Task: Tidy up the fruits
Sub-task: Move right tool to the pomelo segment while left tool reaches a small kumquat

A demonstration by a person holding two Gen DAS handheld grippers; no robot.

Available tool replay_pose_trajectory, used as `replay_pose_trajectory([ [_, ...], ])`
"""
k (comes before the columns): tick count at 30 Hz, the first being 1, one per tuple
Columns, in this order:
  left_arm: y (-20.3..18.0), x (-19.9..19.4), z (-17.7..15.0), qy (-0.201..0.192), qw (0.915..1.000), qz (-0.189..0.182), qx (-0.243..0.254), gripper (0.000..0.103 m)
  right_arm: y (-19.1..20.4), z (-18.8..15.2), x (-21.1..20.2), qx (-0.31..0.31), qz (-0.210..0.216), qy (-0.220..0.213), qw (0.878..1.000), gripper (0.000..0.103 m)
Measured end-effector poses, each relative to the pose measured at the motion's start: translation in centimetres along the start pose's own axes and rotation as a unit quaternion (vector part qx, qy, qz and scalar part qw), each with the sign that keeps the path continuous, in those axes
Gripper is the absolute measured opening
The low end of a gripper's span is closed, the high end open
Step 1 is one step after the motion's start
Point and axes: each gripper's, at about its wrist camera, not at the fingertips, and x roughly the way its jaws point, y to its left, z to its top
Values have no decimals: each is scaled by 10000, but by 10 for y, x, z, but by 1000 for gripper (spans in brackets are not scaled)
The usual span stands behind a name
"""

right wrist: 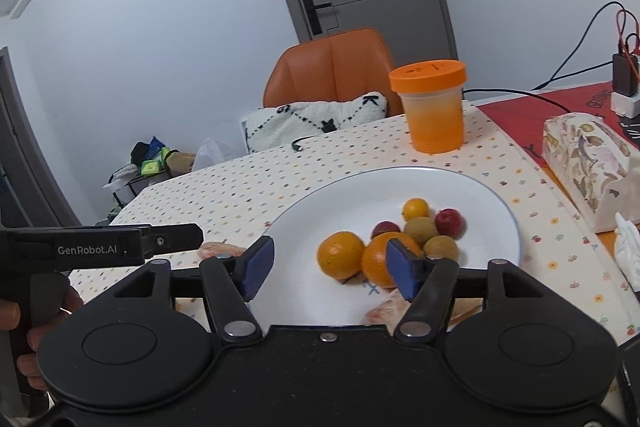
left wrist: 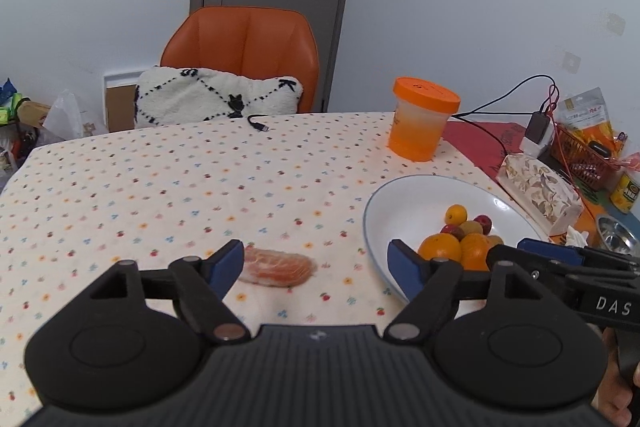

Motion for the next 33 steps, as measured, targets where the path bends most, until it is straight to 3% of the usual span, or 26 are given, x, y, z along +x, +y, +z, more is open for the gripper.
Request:
replay_pose_trajectory([
  [3, 5, -4, -6, 29, 9999, 89, -42, 81, 5, -2, 2, -44, 43, 66, 10000, 65],
  [9, 17, -10, -16, 139, 9993, 297, -151, 84, 15, -5, 2, -148, 153, 128, 9997, 84],
  [19, 29, -10, -32, 332, 9982, 416, -271, 85, 27, -10, 2, -218, 248, 308, 9990, 100],
  [30, 28, -5, -47, 449, 9982, 303, -250, 84, 35, -11, 0, -254, 437, 446, 9977, 102],
  [33, 31, -3, -50, 484, 9981, 177, -325, 80, 39, -11, 1, -317, 490, 431, 9974, 102],
])
